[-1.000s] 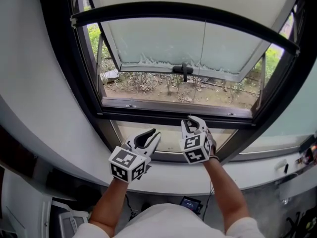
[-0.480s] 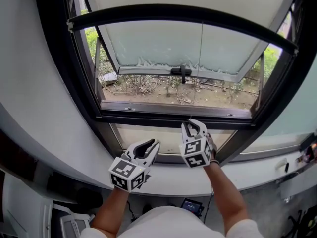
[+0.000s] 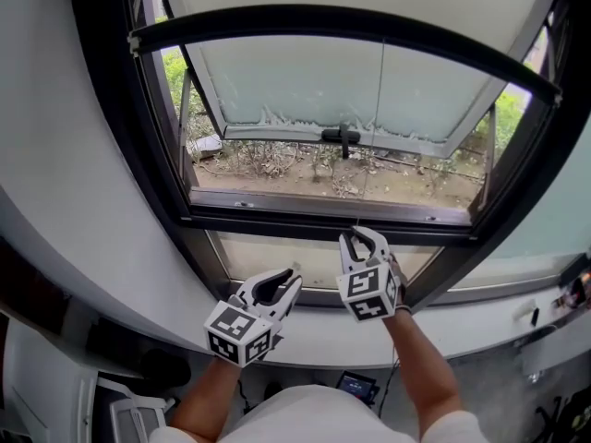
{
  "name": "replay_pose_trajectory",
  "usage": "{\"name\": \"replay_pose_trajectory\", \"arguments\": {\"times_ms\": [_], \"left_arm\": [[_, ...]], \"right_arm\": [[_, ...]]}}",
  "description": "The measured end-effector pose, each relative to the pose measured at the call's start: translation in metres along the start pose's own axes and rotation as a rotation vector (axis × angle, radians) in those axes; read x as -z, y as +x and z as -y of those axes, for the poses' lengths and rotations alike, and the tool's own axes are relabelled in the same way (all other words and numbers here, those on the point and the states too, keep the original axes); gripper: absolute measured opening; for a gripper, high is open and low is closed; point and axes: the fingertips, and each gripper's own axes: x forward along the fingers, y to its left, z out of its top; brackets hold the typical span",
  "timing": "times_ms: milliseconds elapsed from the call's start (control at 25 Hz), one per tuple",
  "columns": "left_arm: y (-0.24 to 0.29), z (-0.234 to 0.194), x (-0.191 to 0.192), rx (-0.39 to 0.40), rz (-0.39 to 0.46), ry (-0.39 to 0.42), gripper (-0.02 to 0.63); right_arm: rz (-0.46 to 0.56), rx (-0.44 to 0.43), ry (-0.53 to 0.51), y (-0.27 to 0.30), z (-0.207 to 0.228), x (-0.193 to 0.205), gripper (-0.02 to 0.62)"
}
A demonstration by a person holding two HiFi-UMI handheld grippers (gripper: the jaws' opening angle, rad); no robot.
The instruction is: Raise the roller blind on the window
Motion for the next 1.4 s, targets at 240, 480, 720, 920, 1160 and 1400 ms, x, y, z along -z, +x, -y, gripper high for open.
{"name": "replay_pose_trajectory", "arguments": {"times_ms": [240,480,720,920,1160,1400], "left_arm": [[-0.003,0.004,-0.003,0.001,0.002,0.001,0.092],[-0.005,0.006,-0.003,0.003,0.000,-0.005,0.092],[-0.007,0.008,-0.001,0.015,-0.011,-0.014,0.092],[-0.007,0.010,-0.003,0.022,-0.009,-0.015,0.092],[-0.007,0.012,0.002,0.028,-0.013,-0.020,0.092],[-0.008,0.012,0.004,0.026,-0.017,-0.025,0.092]], "right_arm": [[0.022,0.005,0.000,-0.006,0.002,-0.003,0.078],[0.054,0.015,0.016,-0.015,0.007,-0.013,0.078],[0.078,0.027,0.020,-0.024,0.010,-0.023,0.078],[0.118,0.039,0.010,-0.035,0.014,-0.040,0.078],[0.171,0.055,0.011,-0.047,0.019,-0.060,0.078],[0.211,0.067,0.014,-0.056,0.023,-0.075,0.078]]}}
